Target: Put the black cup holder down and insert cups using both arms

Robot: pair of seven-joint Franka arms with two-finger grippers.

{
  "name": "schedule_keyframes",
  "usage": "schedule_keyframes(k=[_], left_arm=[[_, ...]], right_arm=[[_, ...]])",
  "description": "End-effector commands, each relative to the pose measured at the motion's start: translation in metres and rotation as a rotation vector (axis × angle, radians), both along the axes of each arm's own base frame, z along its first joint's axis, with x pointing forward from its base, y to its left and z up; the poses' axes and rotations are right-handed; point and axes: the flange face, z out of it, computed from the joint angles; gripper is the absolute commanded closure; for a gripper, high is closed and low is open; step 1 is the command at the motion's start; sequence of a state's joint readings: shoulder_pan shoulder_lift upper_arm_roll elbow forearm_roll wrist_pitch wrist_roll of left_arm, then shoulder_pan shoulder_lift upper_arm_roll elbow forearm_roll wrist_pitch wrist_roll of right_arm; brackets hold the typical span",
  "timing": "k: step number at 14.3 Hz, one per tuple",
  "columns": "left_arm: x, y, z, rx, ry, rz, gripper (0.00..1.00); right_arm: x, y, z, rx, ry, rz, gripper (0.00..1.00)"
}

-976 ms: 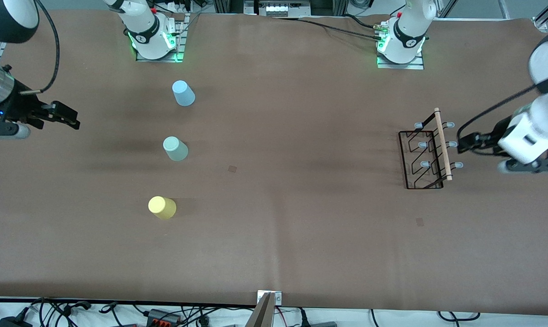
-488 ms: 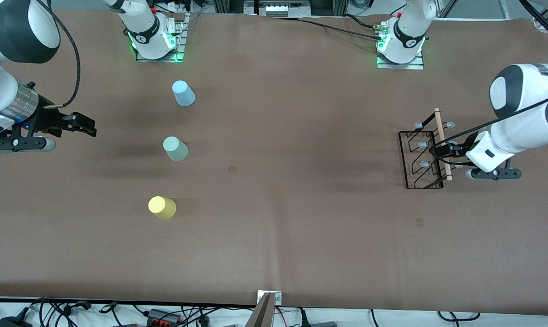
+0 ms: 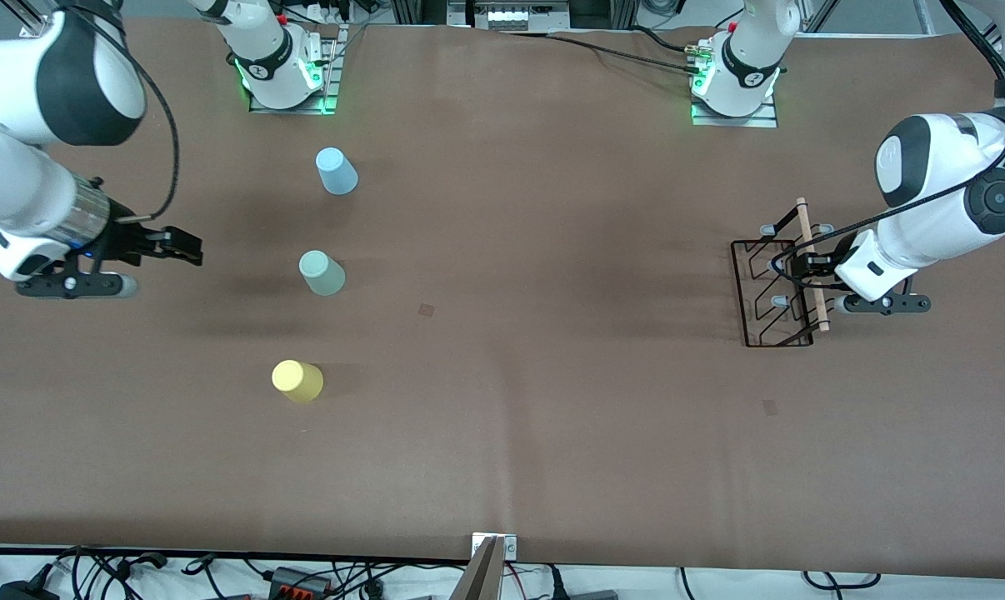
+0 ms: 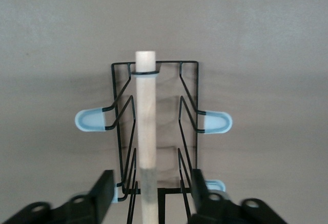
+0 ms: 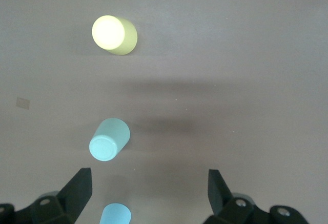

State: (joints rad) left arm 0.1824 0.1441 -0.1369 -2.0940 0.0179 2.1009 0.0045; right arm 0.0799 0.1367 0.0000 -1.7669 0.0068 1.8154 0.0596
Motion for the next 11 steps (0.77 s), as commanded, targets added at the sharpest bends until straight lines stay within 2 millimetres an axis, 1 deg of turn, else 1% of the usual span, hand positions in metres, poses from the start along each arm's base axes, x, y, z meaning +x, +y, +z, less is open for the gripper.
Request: schedule_keyframes(k=[1, 2, 3, 5, 6, 8, 9, 10, 11], left_arm=[[-0.012, 0.005, 0.001, 0.006, -0.006, -0.014, 0.43], [-0.013, 0.004, 0.000, 0.006, -0.003, -0.014, 0.43], [-0.014, 0.004, -0.004, 0.005, 0.003, -0.014, 0.44], [-0.016, 0.004, -0.005, 0.005, 0.006, -0.014, 0.48], [-0.016, 0.004, -0.006, 0.004, 0.009, -0.012, 0.49], [-0.016, 0.006, -0.006, 0.004, 0.007, -0.009, 0.64], [-0.016, 0.006, -0.006, 0.004, 0.007, -0.009, 0.72], [-0.017, 0.006, -0.009, 0.003, 0.013, -0.009, 0.77], [-0.017, 0.006, -0.010, 0.002, 0.013, -0.009, 0.77]], right_arm=[[0.000, 0.002, 0.002, -0.002, -0.007, -0.012, 0.00], [0.001, 0.004, -0.004, 0.000, 0.002, -0.012, 0.00], [0.001, 0.020, -0.011, 0.002, 0.015, 0.013, 0.00], [0.000, 0.056, -0.033, -0.003, 0.051, 0.058, 0.00], [0.000, 0.066, -0.045, -0.007, 0.070, 0.068, 0.00], [0.001, 0.087, -0.075, -0.013, 0.109, 0.086, 0.00], [0.001, 0.092, -0.094, -0.009, 0.139, 0.046, 0.00], [-0.003, 0.096, -0.105, 0.001, 0.158, 0.023, 0.00], [-0.009, 0.102, -0.114, 0.001, 0.170, 0.029, 0.00]])
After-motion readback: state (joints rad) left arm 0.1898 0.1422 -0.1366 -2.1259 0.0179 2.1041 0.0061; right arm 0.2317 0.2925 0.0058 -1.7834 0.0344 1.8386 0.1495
